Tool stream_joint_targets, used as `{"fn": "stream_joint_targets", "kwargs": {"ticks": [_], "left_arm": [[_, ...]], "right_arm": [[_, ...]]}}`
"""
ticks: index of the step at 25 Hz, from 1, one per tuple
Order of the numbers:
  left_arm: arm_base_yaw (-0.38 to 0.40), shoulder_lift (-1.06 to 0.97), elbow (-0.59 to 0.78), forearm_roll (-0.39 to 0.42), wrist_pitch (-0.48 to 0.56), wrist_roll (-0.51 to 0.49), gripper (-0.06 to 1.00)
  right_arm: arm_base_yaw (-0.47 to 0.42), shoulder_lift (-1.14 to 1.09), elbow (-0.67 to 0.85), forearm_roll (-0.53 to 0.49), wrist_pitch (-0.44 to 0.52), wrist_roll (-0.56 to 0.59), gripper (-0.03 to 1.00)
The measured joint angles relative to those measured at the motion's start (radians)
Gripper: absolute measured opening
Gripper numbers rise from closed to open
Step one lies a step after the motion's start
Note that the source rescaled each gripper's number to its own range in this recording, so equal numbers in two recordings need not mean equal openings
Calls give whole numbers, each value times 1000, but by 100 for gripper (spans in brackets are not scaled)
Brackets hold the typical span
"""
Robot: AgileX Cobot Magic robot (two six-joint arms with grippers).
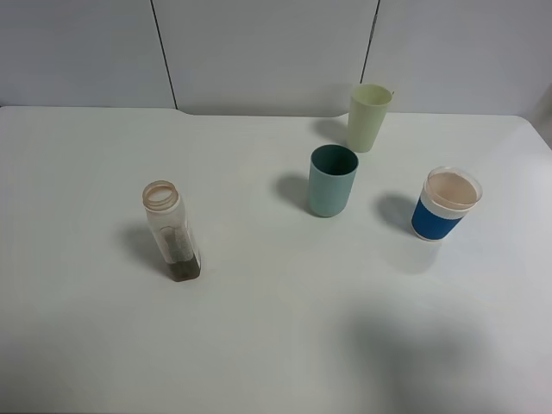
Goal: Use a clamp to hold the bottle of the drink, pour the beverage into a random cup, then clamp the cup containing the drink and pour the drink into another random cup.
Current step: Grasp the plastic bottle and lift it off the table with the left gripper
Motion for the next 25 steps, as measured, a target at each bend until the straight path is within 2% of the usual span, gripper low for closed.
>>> {"fn": "stream_joint_targets", "kwargs": {"ticks": [5,14,25], "left_arm": [[0,26,-9,-33,-12,0,100],[0,263,-43,-102,-152,0,100],[0,546,-43,-212,-159,0,100]], "right_arm": [[0,0,0,0,0,0,94],[0,0,0,0,0,0,94],[0,0,0,0,0,0,94]]}}
